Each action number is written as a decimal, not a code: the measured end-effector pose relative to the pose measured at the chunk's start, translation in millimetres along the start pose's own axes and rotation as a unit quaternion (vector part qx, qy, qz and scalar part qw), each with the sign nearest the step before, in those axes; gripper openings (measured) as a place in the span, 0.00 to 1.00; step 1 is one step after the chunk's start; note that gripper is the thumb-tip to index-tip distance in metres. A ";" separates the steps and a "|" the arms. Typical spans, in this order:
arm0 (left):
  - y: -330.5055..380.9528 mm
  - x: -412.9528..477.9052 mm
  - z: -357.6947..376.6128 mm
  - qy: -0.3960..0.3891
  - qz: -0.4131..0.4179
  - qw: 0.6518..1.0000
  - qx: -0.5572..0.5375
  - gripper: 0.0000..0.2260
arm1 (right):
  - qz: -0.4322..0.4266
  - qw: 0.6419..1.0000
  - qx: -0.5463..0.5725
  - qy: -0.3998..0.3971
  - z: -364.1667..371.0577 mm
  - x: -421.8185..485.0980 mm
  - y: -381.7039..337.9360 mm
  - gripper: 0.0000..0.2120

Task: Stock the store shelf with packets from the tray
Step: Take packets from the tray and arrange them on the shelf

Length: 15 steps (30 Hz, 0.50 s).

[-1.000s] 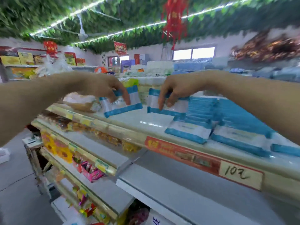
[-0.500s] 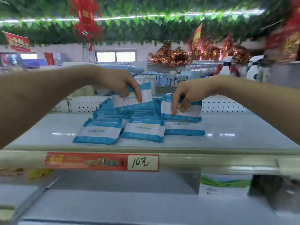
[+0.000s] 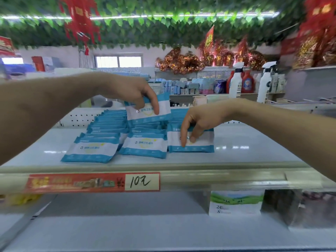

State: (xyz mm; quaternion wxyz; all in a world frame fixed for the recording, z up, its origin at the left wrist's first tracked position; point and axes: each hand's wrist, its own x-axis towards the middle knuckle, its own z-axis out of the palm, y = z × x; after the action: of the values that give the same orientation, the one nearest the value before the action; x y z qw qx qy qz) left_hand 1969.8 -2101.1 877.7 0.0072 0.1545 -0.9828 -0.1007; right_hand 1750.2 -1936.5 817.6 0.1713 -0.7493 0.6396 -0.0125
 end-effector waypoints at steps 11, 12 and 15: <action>-8.5 -12.5 7.5 0.009 -0.025 0.999 -0.018 0.23 | -0.019 0.999 -0.003 0.045 11.5 3.8 14.1 0.12; -7.4 -12.7 8.2 0.005 -0.026 0.999 -0.022 0.23 | -0.014 0.999 0.008 0.047 11.6 3.7 16.0 0.12; -2.2 -13.0 9.0 -0.001 -0.031 0.999 -0.029 0.23 | -0.013 0.997 0.035 0.062 11.1 3.6 20.2 0.13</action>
State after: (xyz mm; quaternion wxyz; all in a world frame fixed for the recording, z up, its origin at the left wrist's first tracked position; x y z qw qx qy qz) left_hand 1982.4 -2097.4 868.7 0.0071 0.1849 -0.9741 -0.1299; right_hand 1734.3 -1939.8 801.0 0.1574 -0.7491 0.6380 -0.0837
